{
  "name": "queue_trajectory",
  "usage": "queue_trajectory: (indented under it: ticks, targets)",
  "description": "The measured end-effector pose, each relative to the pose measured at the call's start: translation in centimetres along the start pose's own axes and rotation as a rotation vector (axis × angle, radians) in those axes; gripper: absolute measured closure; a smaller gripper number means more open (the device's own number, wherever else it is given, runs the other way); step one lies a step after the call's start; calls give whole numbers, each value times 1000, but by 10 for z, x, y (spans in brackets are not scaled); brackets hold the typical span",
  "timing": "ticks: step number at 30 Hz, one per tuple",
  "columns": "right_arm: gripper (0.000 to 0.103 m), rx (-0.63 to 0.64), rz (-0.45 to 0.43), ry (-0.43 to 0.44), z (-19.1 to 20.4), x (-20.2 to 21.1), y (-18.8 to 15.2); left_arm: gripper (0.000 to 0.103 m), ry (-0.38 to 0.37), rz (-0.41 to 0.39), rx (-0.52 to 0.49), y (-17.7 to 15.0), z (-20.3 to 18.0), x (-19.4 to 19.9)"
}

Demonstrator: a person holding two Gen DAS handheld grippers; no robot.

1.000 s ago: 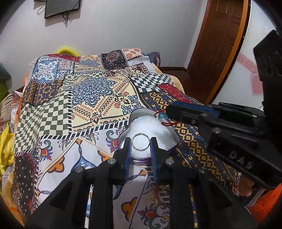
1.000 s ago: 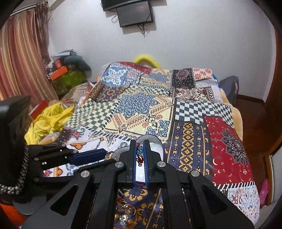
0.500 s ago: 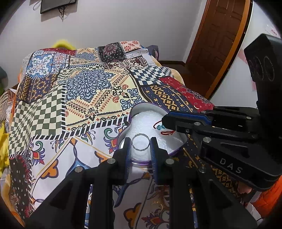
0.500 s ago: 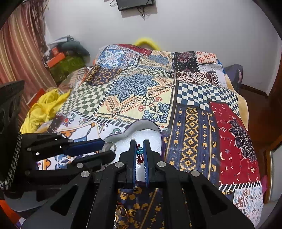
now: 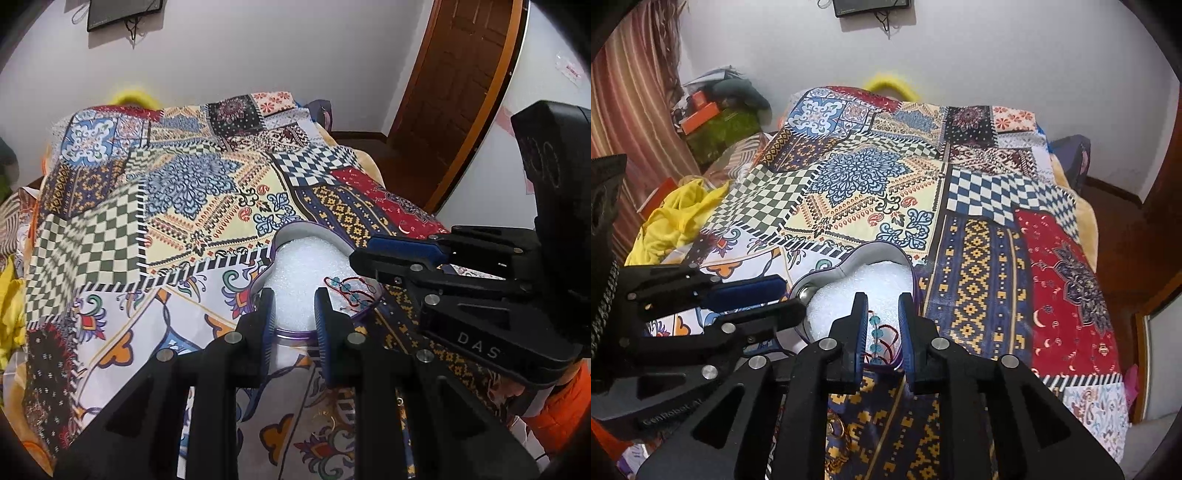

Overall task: Organize jewelry
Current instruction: 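Carry both items over the purple tin and open both tools to drop them, then move both tools back to the jewelry pile beside the tin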

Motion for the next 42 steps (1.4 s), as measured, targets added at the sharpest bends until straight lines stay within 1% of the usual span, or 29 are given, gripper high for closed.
queue_trajectory:
  ticks: [3,5,8,12,14,18,20,23,28,30,33,42]
  targets:
    - [87,2,-15,-7,1,8,1,81,9,-21,-8,1,-3,12]
    - [87,8,-24,-23,2,14,2,77,13,-33,-9,2,-4,20]
    - [83,12,-40,-36,3,24,1,76,24,-48,-9,2,-5,32]
    - [70,13,-69,-59,6,38,-2,74,39,-66,-12,0,-7,50]
    - [67,14,-82,-67,8,45,-3,67,51,-80,-15,-1,-8,58]
    - [66,4,-106,-73,11,61,-6,62,68,-96,-14,-6,-11,75]
    - [65,4,-115,-84,12,67,-9,57,81,-104,-15,-10,-12,82]
    - [63,1,-127,-91,15,75,-15,53,92,-108,-20,-16,-14,89]
    - [61,3,-139,-117,19,87,-28,52,102,-91,-26,-32,-16,97]
    - [61,-5,-136,-110,21,89,-35,52,104,-79,-23,-38,-16,96]
    - [61,-2,-121,-124,23,87,-46,52,106,-56,-17,-50,-14,94]
    - [61,-29,-24,-113,21,61,-81,52,101,31,4,-86,-8,72]
Point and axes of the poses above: each gripper's, at about its wrist camera, not at the fingertips, and x roughly against the way its jaws point, z to its left, y to its top, the point moved 7 cm from there along -x, roughly the way its jaws point, and after that the axes turned 3 degrees about x, right-handed, at the moved point
